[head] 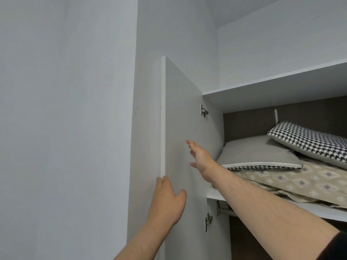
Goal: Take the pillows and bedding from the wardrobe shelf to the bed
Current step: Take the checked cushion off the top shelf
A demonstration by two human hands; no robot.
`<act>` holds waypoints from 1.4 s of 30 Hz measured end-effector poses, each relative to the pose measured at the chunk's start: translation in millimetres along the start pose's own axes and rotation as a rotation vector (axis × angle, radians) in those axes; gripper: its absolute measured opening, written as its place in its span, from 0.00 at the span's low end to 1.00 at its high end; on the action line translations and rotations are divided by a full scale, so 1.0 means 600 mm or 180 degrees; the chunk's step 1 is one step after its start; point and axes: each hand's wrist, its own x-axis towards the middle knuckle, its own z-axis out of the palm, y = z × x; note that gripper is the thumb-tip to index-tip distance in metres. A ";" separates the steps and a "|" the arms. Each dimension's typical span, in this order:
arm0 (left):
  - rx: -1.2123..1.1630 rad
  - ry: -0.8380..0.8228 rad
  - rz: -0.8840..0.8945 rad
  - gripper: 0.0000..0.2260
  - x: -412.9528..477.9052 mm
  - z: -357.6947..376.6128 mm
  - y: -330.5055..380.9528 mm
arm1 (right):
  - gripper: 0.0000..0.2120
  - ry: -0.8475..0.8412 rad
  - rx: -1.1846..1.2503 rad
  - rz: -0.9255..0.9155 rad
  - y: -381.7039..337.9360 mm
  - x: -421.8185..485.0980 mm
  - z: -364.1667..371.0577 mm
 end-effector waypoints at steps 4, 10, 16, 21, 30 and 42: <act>0.0455 0.0577 0.1107 0.30 0.009 0.018 0.042 | 0.20 0.0303 -0.0095 -0.0294 -0.005 -0.020 -0.091; -0.0525 0.0209 0.1220 0.27 0.070 0.109 0.139 | 0.22 0.0878 -0.1193 -0.0655 -0.012 -0.100 -0.299; -0.1031 0.0025 0.1273 0.25 0.084 0.214 0.237 | 0.21 0.1316 -0.1901 -0.0740 -0.039 -0.175 -0.463; -0.1278 -0.0142 0.1513 0.25 0.078 0.311 0.327 | 0.22 0.1584 -0.1963 -0.0688 -0.043 -0.208 -0.552; -0.1414 -0.0364 0.2034 0.25 0.144 0.467 0.427 | 0.23 0.1986 -0.2077 -0.0543 -0.002 -0.180 -0.684; -0.1375 -0.0460 0.2419 0.29 0.379 0.638 0.466 | 0.23 0.2582 -0.2279 -0.0474 0.085 -0.018 -0.825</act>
